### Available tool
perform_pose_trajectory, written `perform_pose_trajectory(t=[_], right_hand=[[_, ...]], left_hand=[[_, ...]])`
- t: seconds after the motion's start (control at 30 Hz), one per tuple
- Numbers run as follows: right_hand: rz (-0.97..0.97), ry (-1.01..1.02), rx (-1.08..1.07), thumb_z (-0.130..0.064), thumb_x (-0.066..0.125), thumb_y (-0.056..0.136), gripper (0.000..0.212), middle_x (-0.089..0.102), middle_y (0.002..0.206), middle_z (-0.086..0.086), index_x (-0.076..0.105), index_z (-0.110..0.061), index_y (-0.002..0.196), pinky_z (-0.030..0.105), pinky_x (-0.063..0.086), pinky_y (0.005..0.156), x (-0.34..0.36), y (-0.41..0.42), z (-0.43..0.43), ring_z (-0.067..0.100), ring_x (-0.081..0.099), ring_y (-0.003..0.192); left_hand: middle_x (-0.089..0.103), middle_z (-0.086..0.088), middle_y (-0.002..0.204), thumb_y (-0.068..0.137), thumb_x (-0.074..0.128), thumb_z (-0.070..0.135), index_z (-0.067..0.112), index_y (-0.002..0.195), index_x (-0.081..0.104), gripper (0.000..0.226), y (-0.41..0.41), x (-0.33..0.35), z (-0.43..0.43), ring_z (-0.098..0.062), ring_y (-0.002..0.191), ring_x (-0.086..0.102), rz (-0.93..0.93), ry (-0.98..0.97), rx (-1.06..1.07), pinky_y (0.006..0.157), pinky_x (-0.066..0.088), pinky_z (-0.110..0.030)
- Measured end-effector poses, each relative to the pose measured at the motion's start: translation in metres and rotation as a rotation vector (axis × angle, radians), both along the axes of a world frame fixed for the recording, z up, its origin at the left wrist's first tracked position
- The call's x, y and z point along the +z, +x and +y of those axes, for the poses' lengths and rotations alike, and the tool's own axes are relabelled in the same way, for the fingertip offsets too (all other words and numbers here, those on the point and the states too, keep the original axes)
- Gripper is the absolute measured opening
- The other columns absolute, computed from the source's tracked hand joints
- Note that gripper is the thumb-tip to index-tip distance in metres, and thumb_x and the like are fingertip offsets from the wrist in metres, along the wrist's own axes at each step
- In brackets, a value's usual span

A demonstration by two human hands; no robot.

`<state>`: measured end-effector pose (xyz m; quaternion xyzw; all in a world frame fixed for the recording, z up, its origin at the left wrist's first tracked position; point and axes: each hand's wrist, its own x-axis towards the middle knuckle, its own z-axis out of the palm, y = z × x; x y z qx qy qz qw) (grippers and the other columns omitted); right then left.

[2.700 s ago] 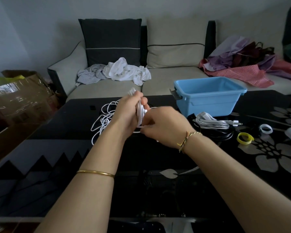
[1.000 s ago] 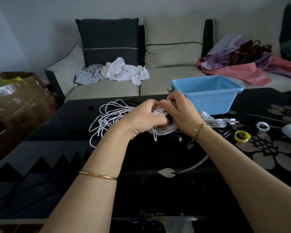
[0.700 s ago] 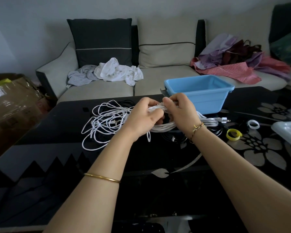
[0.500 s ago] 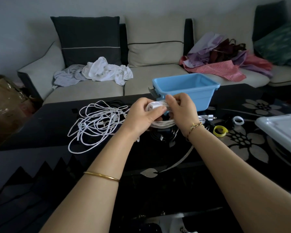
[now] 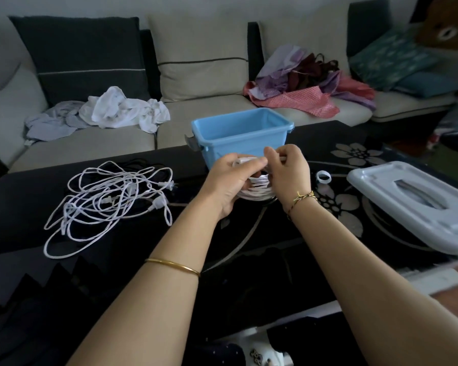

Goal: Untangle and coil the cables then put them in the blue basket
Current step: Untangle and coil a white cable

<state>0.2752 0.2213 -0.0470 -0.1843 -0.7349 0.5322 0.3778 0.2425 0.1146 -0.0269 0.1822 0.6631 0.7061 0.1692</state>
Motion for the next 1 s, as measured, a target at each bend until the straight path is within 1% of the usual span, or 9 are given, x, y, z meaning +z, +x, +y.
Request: perform_pose_trajectory(t=[0.07,0.13,0.23,0.3,0.43,0.6,0.8,0.9,1.0], right_hand=[[-0.008,-0.037,0.002,-0.031,0.056,0.091,0.024,0.053,0.074,0.000,0.045,-0.016,0.076,0.039,0.049,0.072,-0.003,0.001,0.007,0.019,0.053,0.073],[-0.006,-0.046,0.005,-0.033,0.056,0.090,0.024,0.054,0.073,0.000,0.049,-0.012,0.081,0.040,0.049,0.072,-0.004,0.002,0.014,0.017,0.053,0.070],[-0.002,-0.009,0.000,-0.033,0.056,0.091,0.026,0.050,0.069,-0.005,0.052,-0.008,0.085,0.028,0.043,0.061,-0.003,0.005,0.022,0.010,0.047,0.063],[-0.006,0.012,-0.015,-0.032,0.056,0.091,0.026,0.049,0.068,-0.007,0.053,-0.006,0.087,0.023,0.039,0.059,-0.005,0.006,0.027,0.008,0.046,0.062],[0.000,-0.005,0.011,-0.033,0.056,0.090,0.027,0.050,0.069,-0.004,0.054,-0.006,0.089,0.030,0.039,0.060,-0.009,0.006,0.033,0.011,0.046,0.062],[0.009,0.023,0.012,-0.029,0.056,0.091,0.023,0.050,0.070,-0.002,0.053,-0.006,0.089,0.031,0.040,0.061,-0.010,0.005,0.030,0.013,0.046,0.064],[0.029,-0.014,0.012,-0.027,0.055,0.091,0.019,0.047,0.068,-0.005,0.051,-0.009,0.086,0.031,0.041,0.062,-0.010,-0.001,0.023,0.010,0.044,0.061],[0.030,-0.010,0.019,-0.026,0.055,0.090,0.018,0.046,0.067,-0.005,0.051,-0.009,0.085,0.030,0.040,0.060,-0.010,-0.001,0.021,0.010,0.042,0.061],[0.017,-0.031,0.038,-0.027,0.057,0.087,0.020,0.049,0.072,0.000,0.052,-0.007,0.087,0.034,0.043,0.062,-0.010,0.000,0.022,0.015,0.046,0.066]], left_hand=[[0.063,0.006,0.065,0.082,0.073,0.020,0.006,0.091,0.068,0.017,0.000,0.000,0.007,-0.001,0.057,0.055,0.020,-0.021,0.004,0.046,0.037,-0.011],[0.064,0.005,0.064,0.086,0.068,0.019,0.010,0.079,0.069,0.011,0.000,-0.001,0.013,-0.004,0.062,0.058,-0.003,-0.012,-0.010,0.049,0.039,-0.013],[0.064,0.000,0.066,0.089,0.064,0.014,0.008,0.077,0.063,0.013,0.001,-0.001,0.022,-0.011,0.063,0.059,-0.119,0.059,-0.006,0.045,0.042,-0.015],[0.062,-0.002,0.065,0.089,0.062,0.010,0.007,0.077,0.059,0.013,0.004,0.000,0.028,-0.011,0.059,0.057,-0.172,0.087,0.002,0.041,0.039,-0.013],[0.058,-0.009,0.071,0.090,0.058,0.004,0.006,0.078,0.055,0.013,0.011,0.000,0.035,-0.003,0.041,0.053,-0.233,0.124,0.027,0.035,0.035,-0.011],[0.059,-0.006,0.071,0.092,0.055,0.011,0.007,0.080,0.057,0.012,0.009,0.000,0.031,-0.001,0.030,0.045,-0.344,0.118,-0.002,0.038,0.036,-0.012],[0.063,0.000,0.064,0.089,0.061,0.028,0.011,0.081,0.062,0.018,-0.001,-0.006,0.029,-0.007,0.048,0.054,-0.244,0.045,0.057,0.059,0.042,-0.026],[0.062,-0.003,0.073,0.087,0.060,0.017,0.009,0.087,0.055,0.009,0.000,-0.007,0.031,-0.006,0.056,0.061,-0.206,0.074,0.130,0.055,0.042,-0.023],[0.056,-0.002,0.068,0.087,0.058,0.011,0.010,0.080,0.051,0.009,0.003,-0.007,0.031,0.000,0.045,0.057,-0.212,0.077,0.150,0.044,0.040,-0.015]])
